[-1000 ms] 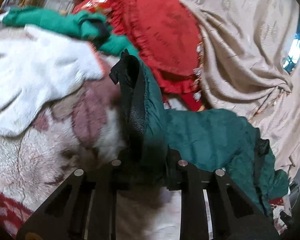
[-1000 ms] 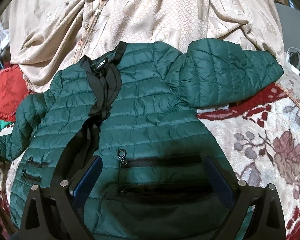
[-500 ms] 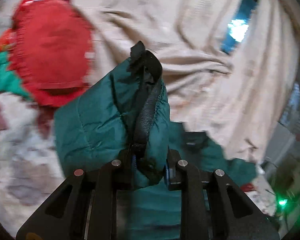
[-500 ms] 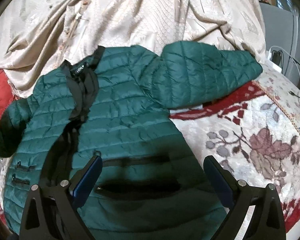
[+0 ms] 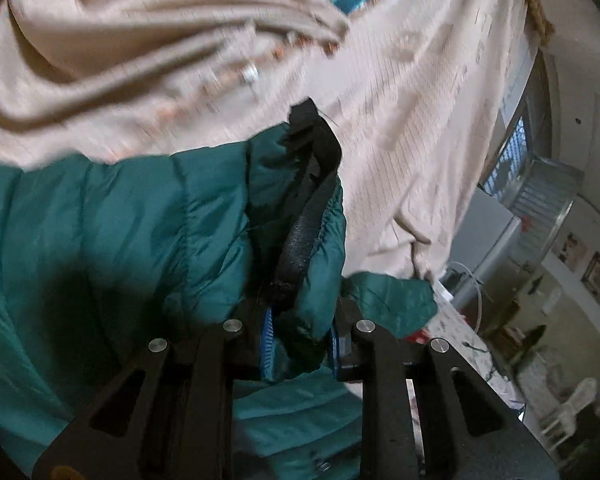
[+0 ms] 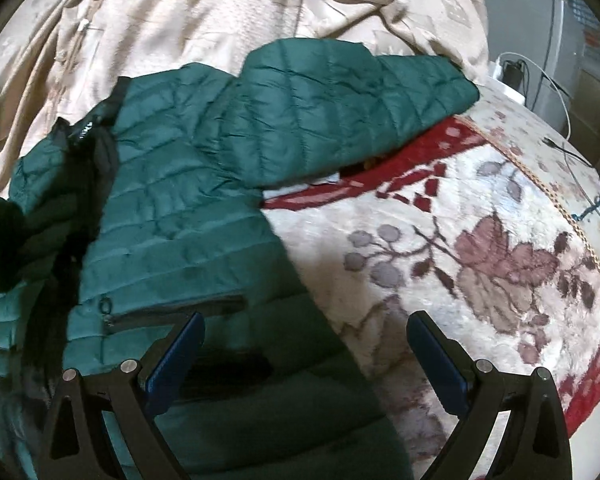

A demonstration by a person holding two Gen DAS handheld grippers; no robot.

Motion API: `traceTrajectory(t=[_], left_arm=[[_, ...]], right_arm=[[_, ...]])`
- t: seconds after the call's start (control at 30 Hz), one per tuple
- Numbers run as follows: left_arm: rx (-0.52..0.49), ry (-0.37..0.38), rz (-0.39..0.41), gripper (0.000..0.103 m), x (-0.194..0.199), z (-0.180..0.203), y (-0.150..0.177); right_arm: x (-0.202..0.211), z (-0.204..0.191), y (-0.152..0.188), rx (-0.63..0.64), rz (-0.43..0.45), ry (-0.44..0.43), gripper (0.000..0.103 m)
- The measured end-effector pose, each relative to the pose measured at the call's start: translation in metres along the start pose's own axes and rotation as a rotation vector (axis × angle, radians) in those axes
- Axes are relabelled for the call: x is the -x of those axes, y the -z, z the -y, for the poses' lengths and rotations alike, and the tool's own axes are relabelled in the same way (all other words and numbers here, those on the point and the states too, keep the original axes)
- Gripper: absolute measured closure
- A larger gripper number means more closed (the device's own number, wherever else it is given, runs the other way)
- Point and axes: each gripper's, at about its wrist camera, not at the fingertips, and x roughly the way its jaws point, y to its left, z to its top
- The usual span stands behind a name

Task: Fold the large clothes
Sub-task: 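Lift the sleeve and fold it across the jacket body, open left tool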

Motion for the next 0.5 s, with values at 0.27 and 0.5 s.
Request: traceTrajectory(t=[0.27,0.5], left_arm=[[0.005,0.087,-0.141,0.083,-0.082,0.006,0.051],[0.037,0.026,-0.29,0.081,-0.118,-0.008,0.067]], right_arm=[[-0.015,0.007,0.001,-0.008,-0.041,-0.006,0.003],[-0.023,0.003,-0.001,-0.001,-0.063,-0.008,0.003]])
